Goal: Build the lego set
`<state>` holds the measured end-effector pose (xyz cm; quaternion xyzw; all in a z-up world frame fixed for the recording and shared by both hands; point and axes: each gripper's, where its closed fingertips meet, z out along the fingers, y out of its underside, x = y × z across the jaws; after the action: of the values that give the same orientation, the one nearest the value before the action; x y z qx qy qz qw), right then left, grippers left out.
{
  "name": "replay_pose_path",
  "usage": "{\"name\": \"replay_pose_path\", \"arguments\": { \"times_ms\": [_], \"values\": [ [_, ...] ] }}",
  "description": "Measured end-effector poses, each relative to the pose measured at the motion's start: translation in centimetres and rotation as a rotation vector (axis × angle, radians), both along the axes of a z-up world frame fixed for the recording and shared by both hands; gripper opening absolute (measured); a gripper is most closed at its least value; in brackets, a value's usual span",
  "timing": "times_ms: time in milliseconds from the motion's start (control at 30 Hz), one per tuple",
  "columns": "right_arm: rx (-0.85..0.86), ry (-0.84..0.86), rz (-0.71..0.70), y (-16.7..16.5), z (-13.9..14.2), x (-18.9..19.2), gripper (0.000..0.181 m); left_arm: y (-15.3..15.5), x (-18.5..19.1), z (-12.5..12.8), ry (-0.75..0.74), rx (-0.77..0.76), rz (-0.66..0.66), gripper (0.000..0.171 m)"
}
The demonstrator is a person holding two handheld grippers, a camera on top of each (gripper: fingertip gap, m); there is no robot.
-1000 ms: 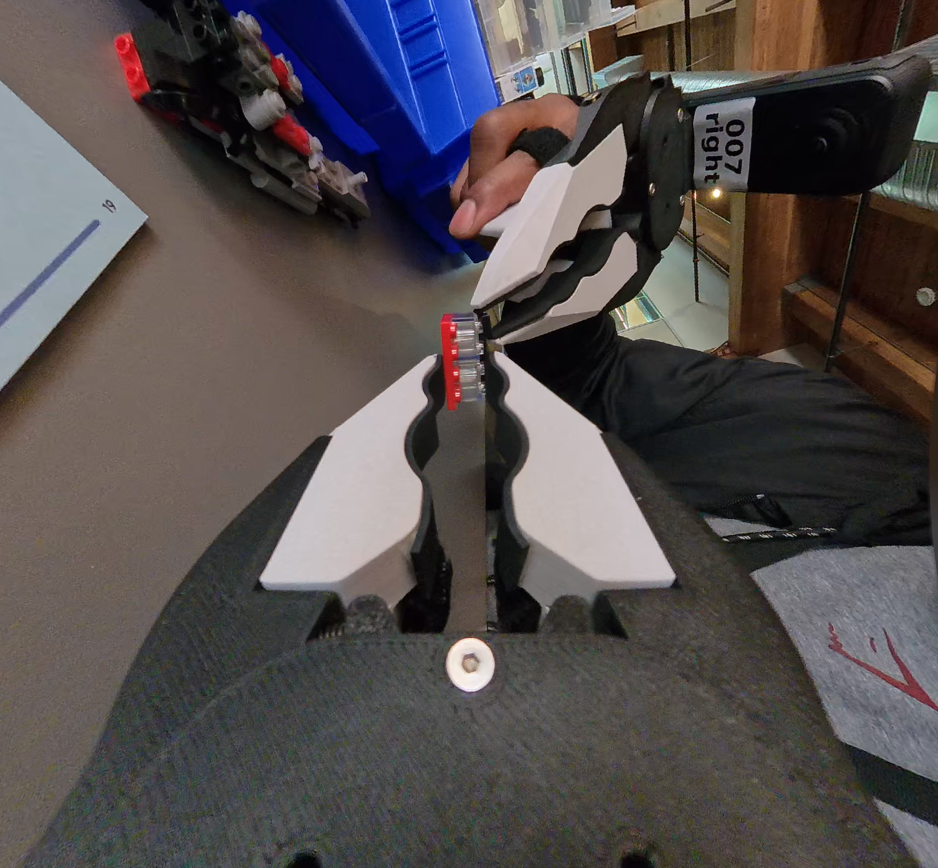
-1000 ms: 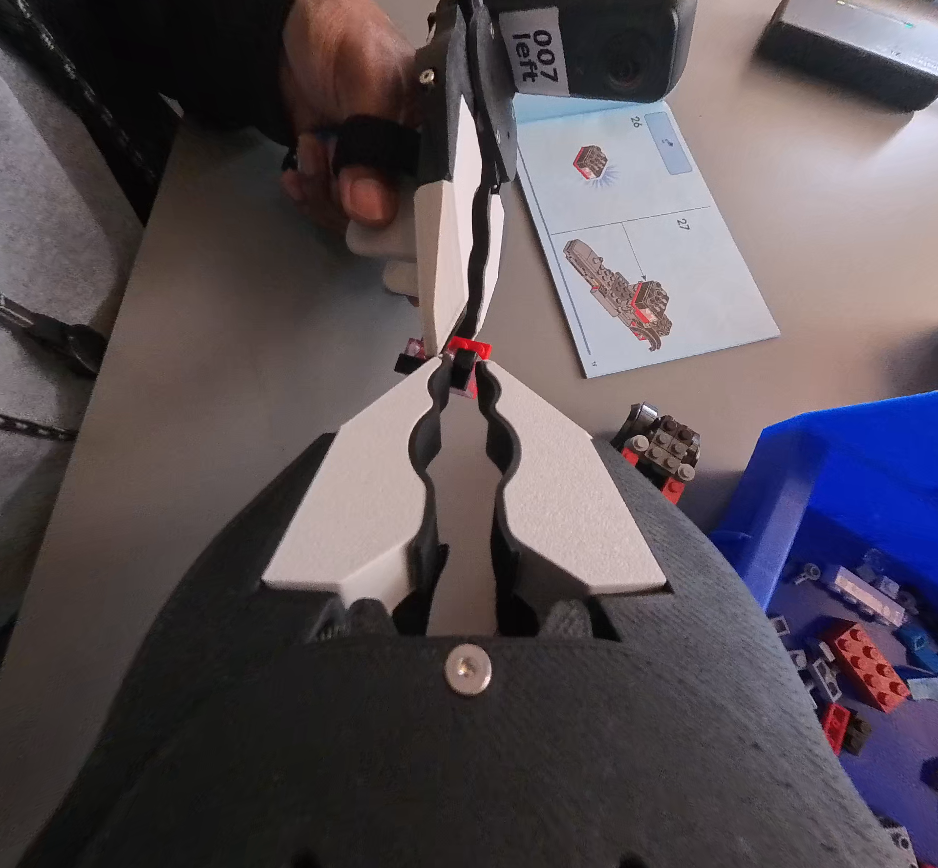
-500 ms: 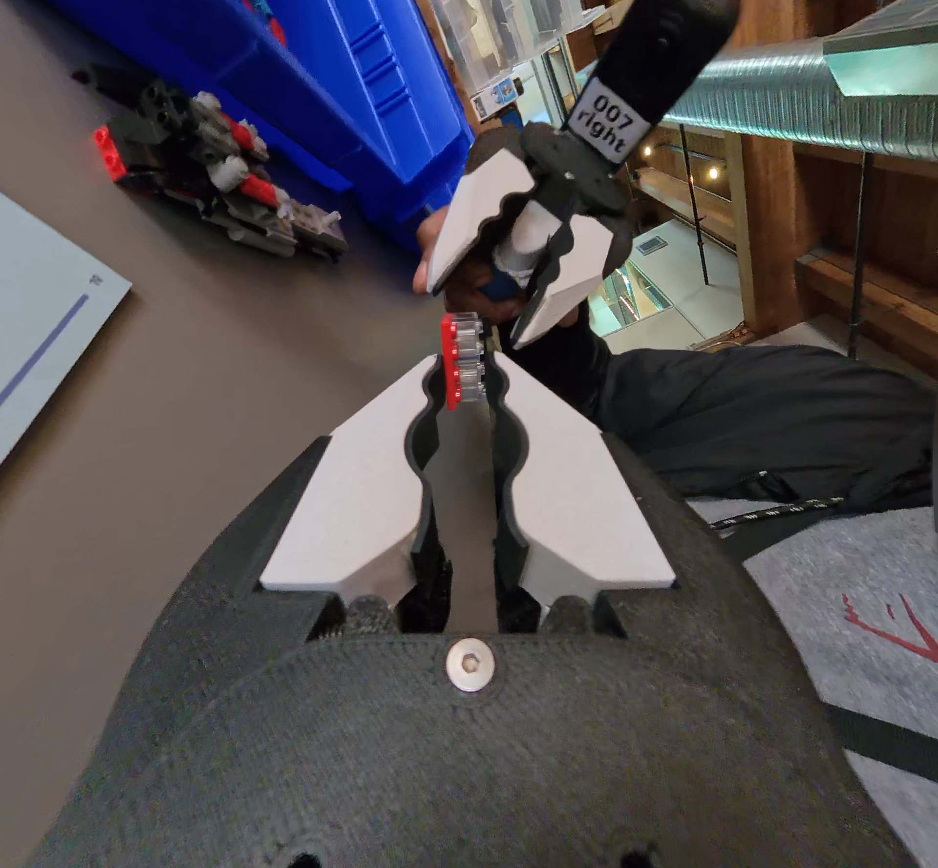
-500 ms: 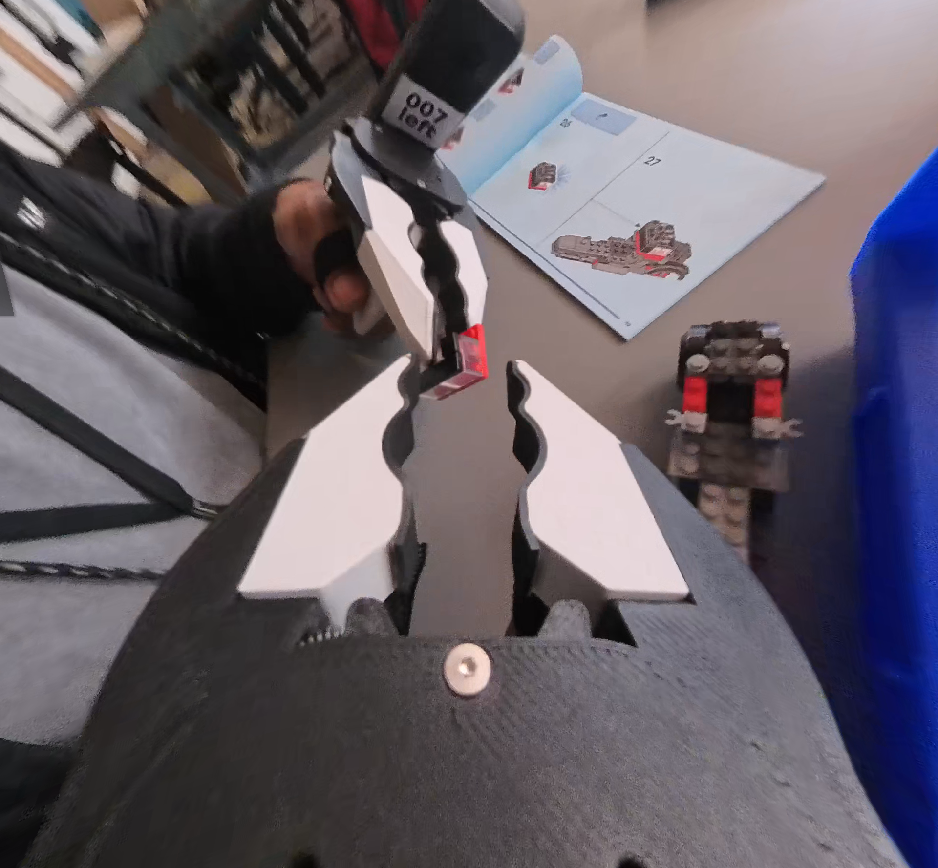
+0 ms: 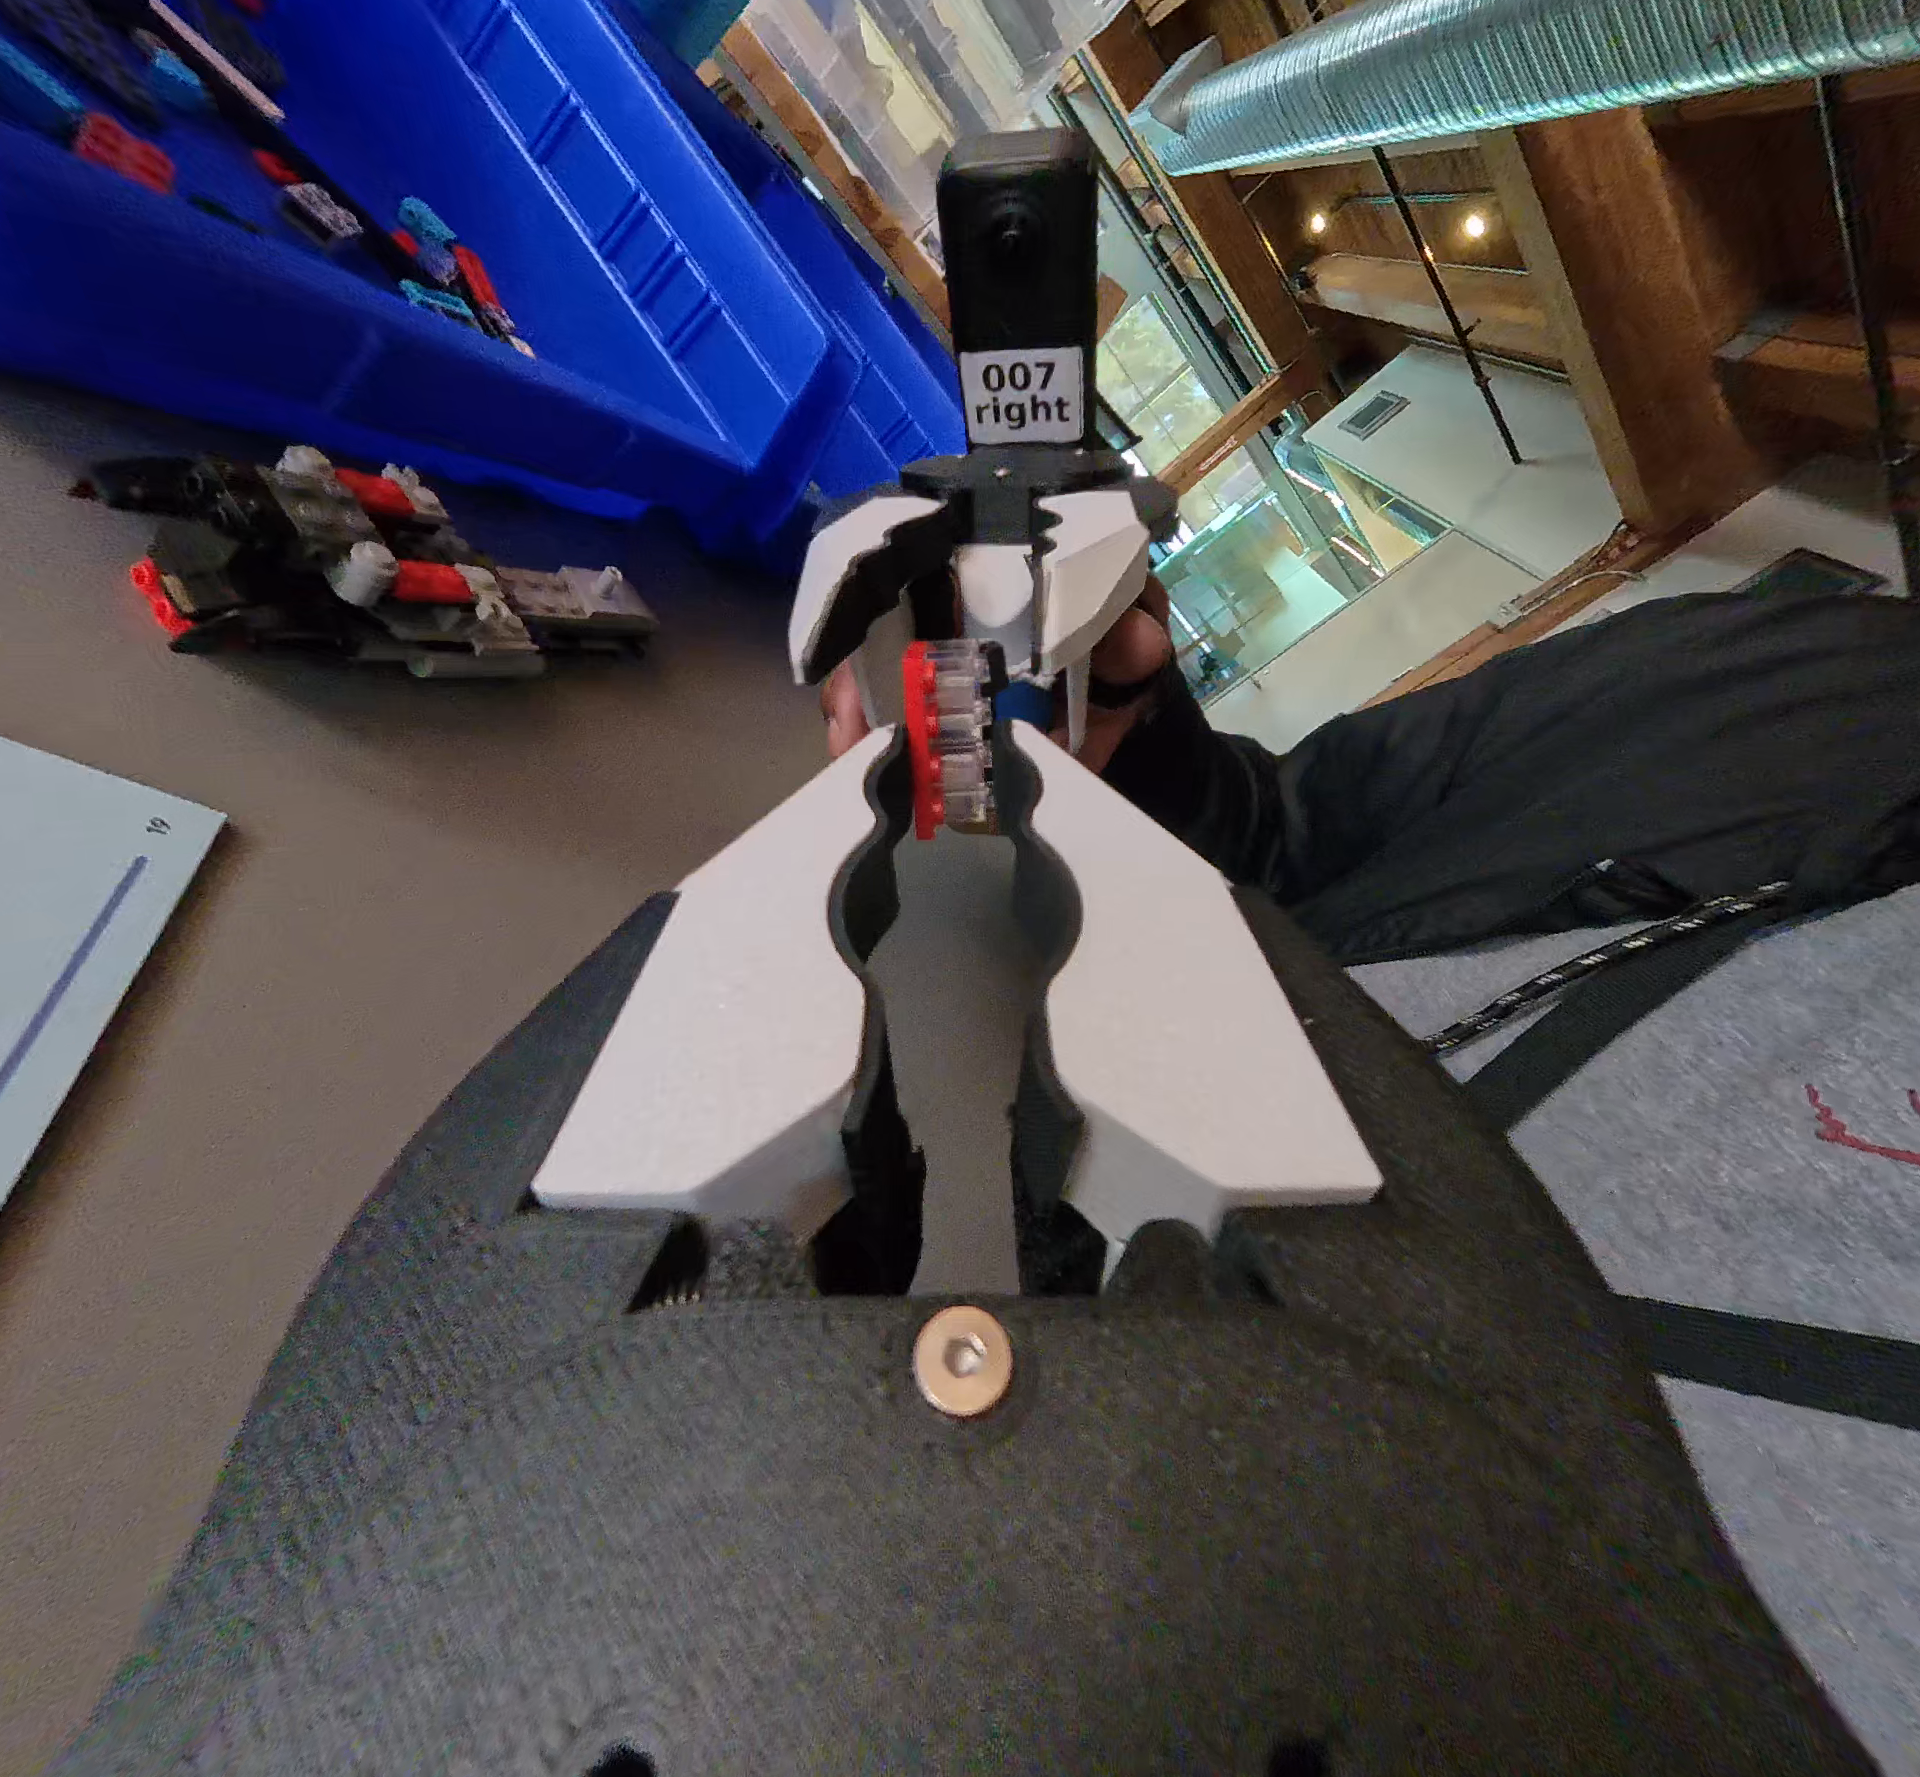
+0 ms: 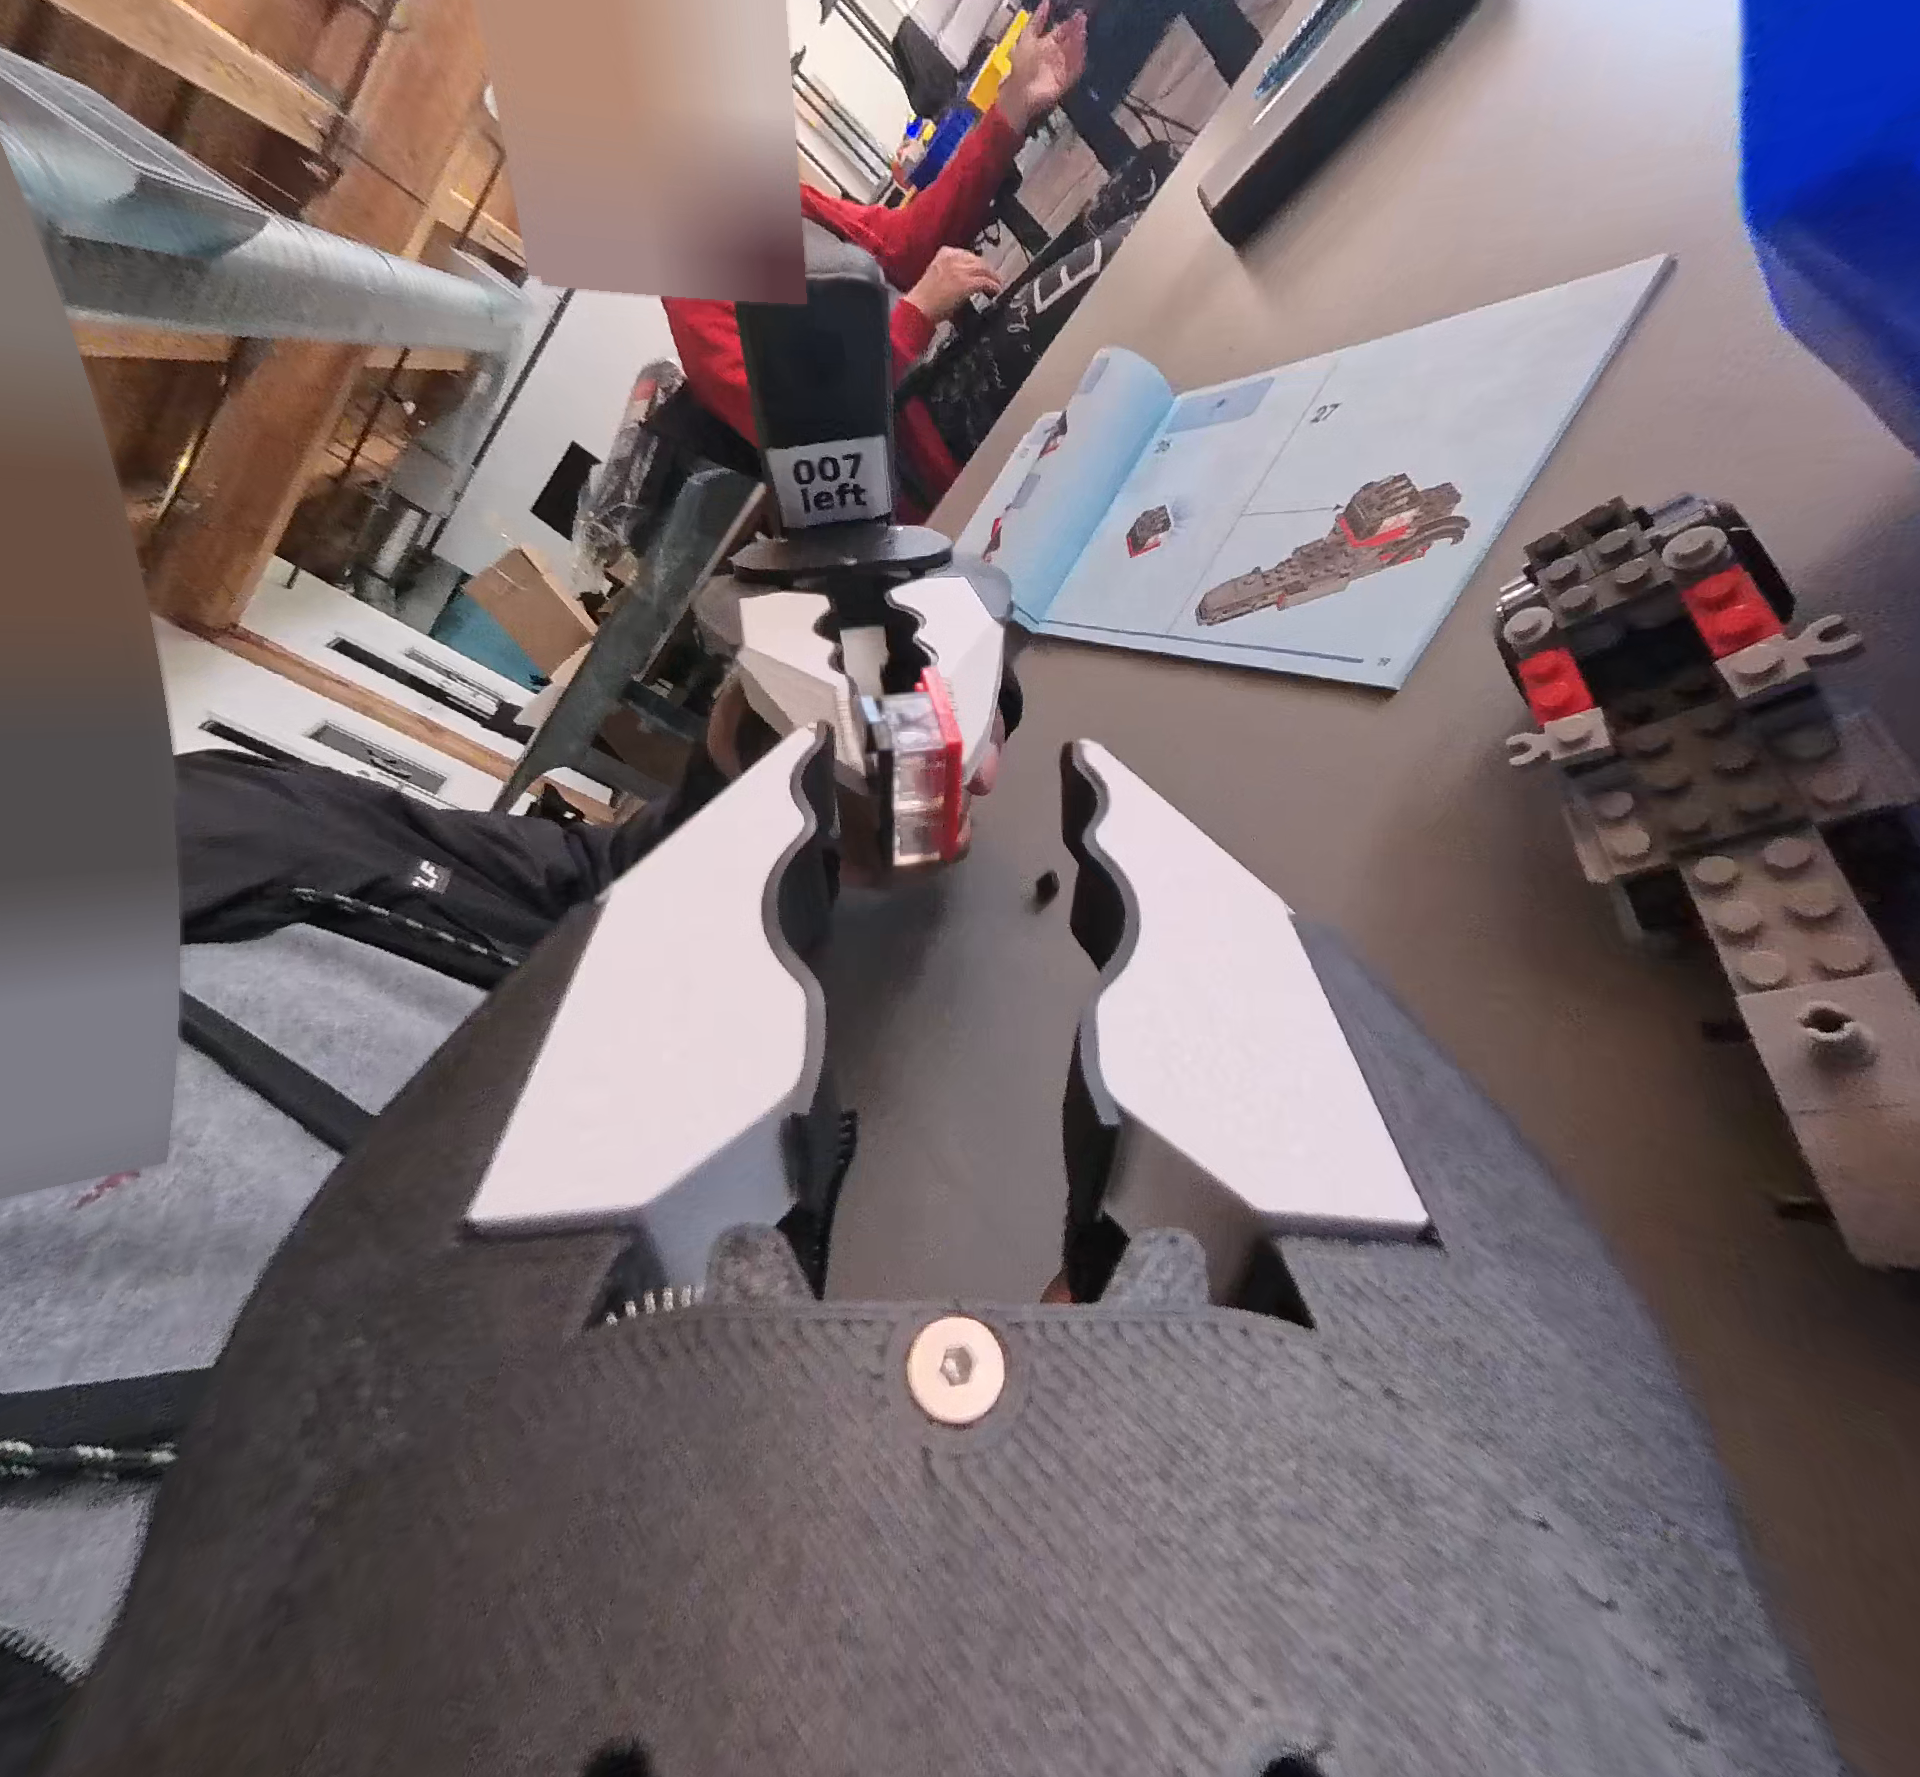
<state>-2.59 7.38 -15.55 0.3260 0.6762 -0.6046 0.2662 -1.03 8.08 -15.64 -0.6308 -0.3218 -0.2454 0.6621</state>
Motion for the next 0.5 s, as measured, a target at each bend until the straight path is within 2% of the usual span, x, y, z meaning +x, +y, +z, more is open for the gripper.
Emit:
{"name": "replay_pose_path", "arguments": {
  "times_ms": [267, 500],
  "values": [
    [-0.061, 0.017, -0.019, -0.9, 0.8, -0.2, 0.043, -0.7, -0.5, 0.5, 0.054, -0.012, 0.033, 0.015],
    [-0.083, 0.038, -0.026, -1.3, 1.2, -0.2, 0.033, -0.7, -0.6, 0.2, 0.082, -0.045, 0.043, 0.015]
  ]
}}
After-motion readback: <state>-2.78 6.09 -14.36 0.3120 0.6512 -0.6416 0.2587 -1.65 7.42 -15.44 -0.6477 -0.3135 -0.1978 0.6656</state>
